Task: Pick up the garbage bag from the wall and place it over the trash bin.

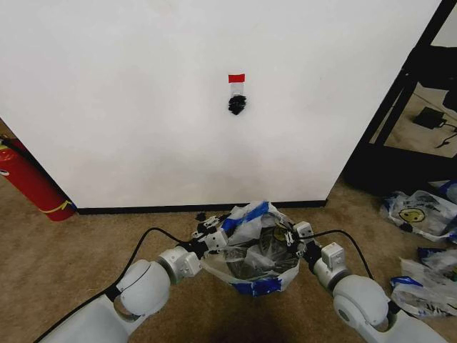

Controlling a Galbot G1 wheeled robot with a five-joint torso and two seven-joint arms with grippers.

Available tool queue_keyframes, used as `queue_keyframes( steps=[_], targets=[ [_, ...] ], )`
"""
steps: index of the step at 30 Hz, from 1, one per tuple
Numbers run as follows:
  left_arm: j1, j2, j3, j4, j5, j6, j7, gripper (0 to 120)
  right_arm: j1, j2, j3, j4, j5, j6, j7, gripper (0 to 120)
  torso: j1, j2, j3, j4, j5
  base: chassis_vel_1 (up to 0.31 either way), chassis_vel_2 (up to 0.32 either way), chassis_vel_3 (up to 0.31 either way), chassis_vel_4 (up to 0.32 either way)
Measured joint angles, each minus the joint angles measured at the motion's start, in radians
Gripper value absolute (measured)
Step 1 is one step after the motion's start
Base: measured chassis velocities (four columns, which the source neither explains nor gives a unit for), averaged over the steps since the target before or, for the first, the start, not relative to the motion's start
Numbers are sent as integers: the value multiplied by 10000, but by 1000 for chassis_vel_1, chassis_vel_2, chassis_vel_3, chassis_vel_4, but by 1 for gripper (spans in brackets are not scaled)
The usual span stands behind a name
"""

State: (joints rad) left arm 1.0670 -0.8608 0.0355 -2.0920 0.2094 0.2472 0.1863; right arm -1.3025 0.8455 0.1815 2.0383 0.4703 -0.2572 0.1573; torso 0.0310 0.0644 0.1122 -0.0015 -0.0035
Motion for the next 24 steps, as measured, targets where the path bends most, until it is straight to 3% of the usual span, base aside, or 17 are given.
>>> queue_keyframes(
  steps=[7,12,14,18,24],
  targets=[
    [23,-36,33,-117,-616,161,-203,0,-50,-28,52,-28,1,-21,3,1,0,0,0,1,0,0,0,0,0],
    [-287,0,-31,-264,-2687,837,-424,0,-130,-160,131,-151,-168,207,-328,1,0,0,0,0,1,0,0,0,0],
    [-589,89,-141,-311,-4903,1473,-685,0,-175,-348,286,-438,-432,989,-1149,1,0,0,0,-2,1,0,0,0,0],
    [-876,214,-436,-287,-7677,2522,-1280,0,-186,-678,722,-1155,-613,3009,-3364,1,0,0,0,-1,0,0,0,0,0],
    [-862,187,-900,-99,-9420,3271,-1950,0,-64,-799,1097,-2040,-174,4691,-5689,1,0,0,0,2,0,0,0,0,0]
  ],
)
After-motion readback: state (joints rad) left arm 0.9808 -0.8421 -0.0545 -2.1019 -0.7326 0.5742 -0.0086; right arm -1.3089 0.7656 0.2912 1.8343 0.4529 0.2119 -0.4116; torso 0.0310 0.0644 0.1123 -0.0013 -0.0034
